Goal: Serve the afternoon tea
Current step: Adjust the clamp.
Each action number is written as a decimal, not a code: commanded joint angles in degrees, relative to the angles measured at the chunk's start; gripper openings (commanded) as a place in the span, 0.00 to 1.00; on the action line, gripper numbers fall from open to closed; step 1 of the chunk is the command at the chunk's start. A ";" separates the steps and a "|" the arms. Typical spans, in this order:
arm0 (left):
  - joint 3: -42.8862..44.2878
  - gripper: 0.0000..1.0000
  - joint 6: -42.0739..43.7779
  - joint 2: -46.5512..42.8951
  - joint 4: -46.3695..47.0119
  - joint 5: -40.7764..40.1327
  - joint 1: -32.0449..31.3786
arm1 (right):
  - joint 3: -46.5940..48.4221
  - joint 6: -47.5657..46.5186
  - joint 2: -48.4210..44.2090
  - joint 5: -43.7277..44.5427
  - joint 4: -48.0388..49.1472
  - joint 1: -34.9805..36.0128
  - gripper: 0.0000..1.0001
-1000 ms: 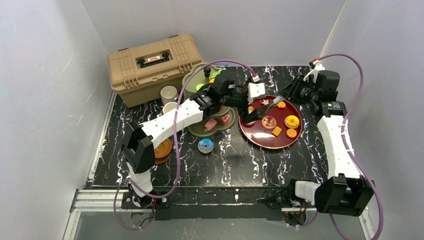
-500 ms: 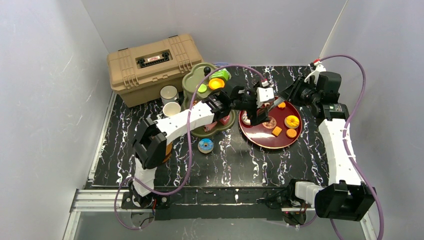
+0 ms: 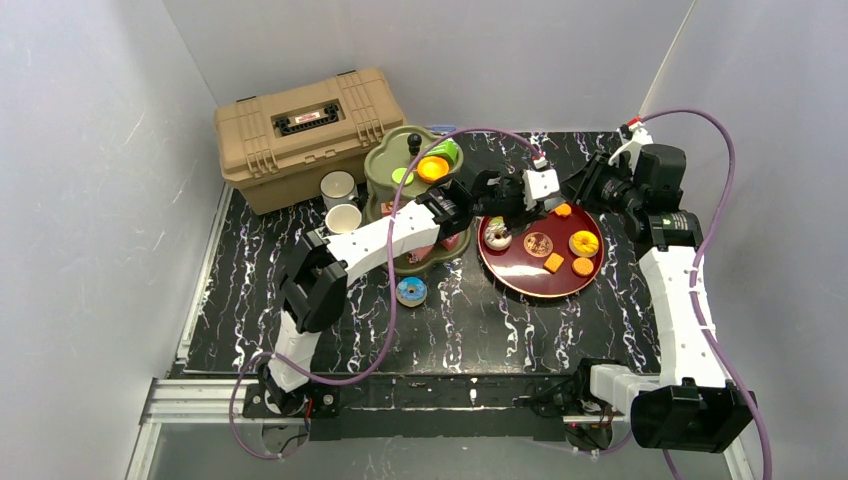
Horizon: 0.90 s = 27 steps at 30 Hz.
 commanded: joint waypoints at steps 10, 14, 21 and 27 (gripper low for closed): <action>2.57 0.06 -3.02 -0.05 1.30 -7.45 -1.13 | -2.42 5.49 -3.20 -3.24 6.53 0.18 0.40; 4.95 0.04 -9.60 0.15 -0.68 -6.51 -0.48 | -5.67 7.06 -4.71 -5.29 10.91 0.18 0.77; 5.53 0.03 -15.32 -1.22 -0.73 -4.82 -0.45 | -9.35 10.62 -4.93 -7.95 16.56 0.18 0.68; 6.48 0.01 -19.06 -1.73 -0.86 -5.46 0.26 | -10.25 9.88 -5.43 -6.25 15.82 0.18 0.66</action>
